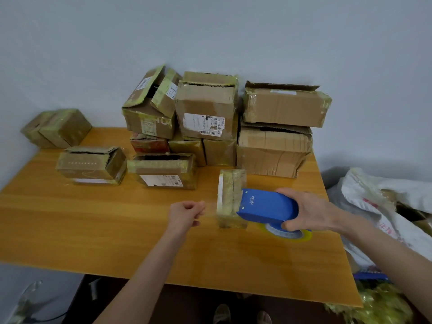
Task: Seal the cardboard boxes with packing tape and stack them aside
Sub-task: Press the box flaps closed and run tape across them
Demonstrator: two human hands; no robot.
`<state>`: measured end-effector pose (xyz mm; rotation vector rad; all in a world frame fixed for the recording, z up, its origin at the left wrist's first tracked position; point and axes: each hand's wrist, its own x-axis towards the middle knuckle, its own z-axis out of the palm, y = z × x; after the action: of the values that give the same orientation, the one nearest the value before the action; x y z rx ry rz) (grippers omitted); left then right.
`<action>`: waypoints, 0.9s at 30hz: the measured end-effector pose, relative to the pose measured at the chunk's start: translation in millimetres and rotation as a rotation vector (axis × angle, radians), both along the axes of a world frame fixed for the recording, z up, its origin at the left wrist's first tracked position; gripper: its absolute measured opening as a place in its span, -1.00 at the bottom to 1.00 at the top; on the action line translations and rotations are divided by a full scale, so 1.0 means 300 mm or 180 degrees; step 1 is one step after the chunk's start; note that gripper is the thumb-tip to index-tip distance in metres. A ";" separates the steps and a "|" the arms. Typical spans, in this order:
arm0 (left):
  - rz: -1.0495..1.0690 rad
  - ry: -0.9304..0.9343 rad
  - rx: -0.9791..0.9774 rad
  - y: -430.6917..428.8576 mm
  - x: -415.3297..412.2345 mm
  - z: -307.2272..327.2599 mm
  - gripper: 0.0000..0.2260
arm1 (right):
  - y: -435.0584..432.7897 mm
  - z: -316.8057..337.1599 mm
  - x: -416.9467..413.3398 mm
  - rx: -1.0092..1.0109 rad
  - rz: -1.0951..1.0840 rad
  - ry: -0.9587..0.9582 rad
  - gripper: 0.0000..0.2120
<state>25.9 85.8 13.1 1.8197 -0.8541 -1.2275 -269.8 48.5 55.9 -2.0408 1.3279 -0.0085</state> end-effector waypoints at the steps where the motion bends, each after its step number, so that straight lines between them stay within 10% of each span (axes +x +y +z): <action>1: 0.0022 -0.0024 0.0003 0.005 0.017 -0.003 -0.86 | 0.000 0.000 -0.019 0.0023 -0.0024 0.0024 -0.41; 27: -0.0079 -0.0831 0.0295 -0.075 -0.026 -0.153 -0.78 | -0.053 -0.140 0.027 0.0322 -0.0272 0.0556 -0.35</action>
<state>18.2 63.3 -32.7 2.0815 -0.9786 -1.0744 -261.5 32.6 13.9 -1.9340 1.4908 0.1986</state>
